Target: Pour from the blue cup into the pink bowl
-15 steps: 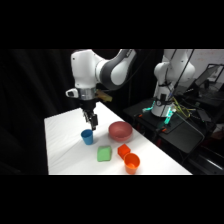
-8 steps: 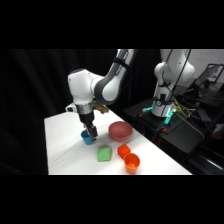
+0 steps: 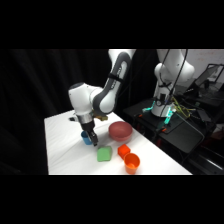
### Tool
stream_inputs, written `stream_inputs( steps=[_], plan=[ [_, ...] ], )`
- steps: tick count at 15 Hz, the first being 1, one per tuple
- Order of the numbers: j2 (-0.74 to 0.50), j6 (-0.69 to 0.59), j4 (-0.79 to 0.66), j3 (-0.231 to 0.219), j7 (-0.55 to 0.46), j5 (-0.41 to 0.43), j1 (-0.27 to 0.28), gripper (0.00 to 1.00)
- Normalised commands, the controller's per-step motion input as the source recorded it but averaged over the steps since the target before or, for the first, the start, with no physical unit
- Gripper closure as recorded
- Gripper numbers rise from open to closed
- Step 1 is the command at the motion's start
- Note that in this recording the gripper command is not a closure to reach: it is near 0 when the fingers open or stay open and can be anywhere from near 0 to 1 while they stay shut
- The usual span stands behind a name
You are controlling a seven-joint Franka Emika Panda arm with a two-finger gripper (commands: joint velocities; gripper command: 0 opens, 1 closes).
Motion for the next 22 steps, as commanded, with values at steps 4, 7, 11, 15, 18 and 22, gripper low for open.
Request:
stream_inputs(
  steps=[4, 7, 11, 15, 18, 22],
  plan=[
    [0.01, 0.03, 0.07, -0.046, -0.02, -0.146, 0.034, 1.00],
    [-0.05, 0.05, 0.00, -0.084, 0.03, -0.180, 0.082, 0.28],
    [-0.12, 0.03, -0.10, -0.116, 0.10, -0.199, 0.132, 0.24],
    [-0.52, -0.16, -0.34, -0.153, 0.15, -0.206, 0.131, 0.28],
    [-0.80, -0.31, -0.47, -0.084, 0.11, -0.116, 0.055, 0.28],
    [-0.70, -0.29, -0.44, 0.010, 0.06, 0.034, 0.021, 0.28]
  ],
)
